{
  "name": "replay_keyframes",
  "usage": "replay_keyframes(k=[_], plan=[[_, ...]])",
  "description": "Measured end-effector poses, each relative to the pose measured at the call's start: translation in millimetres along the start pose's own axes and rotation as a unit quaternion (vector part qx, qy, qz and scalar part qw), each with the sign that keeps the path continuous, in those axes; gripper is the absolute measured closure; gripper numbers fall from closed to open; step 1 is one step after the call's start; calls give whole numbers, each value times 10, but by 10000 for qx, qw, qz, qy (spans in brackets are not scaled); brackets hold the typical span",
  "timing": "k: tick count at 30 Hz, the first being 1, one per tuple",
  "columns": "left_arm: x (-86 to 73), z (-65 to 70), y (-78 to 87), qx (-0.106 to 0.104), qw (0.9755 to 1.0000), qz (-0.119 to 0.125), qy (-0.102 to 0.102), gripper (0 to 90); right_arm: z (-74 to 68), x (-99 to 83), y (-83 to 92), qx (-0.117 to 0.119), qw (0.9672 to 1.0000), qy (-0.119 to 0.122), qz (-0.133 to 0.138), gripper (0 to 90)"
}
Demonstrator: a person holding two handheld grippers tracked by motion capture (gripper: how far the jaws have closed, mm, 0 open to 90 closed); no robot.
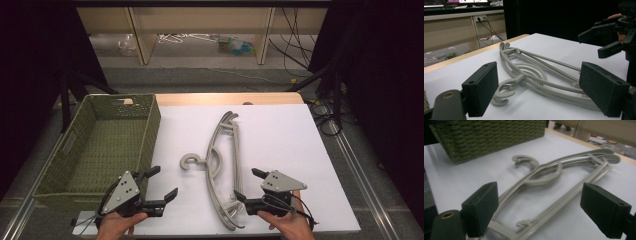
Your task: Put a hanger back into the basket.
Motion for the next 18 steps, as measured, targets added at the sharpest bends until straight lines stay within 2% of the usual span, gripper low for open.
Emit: replay_keyframes(k=[4, 6, 8, 11, 13, 18], plan=[[2, -2, -2, -25, 10000, 2, -53, 155, -100, 6, -102, 235, 9995, 78, -188, 159], [-4, 7, -8, -43, 10000, -25, -56, 155, -128, 26, -137, 233, 9994, 151, -225, 159], [-4, 6, -19, -82, 9999, 49, -40, 155, -152, 46, -174, 210, 9993, 159, -265, 162], [-3, 2, -11, -49, 10000, -28, -52, 155, -189, 64, -231, 330, 9984, 185, -421, 176], [-3, 1, -11, -43, 10000, -22, -51, 155, -189, 71, -252, 301, 9984, 253, -417, 181], [-5, 7, -10, -46, 10000, -24, -2, 155, -189, 118, -371, 385, 9952, 376, -823, 227]])
Point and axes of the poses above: each handheld gripper's, and its own axes: y roughly backward along the jaws, x roughly out of its top, z roughly to its right, the point moved 1 cm from there along -y, roughly forward along the jaws, and after that the axes turned 1 degree about x, right-handed, at the moved point
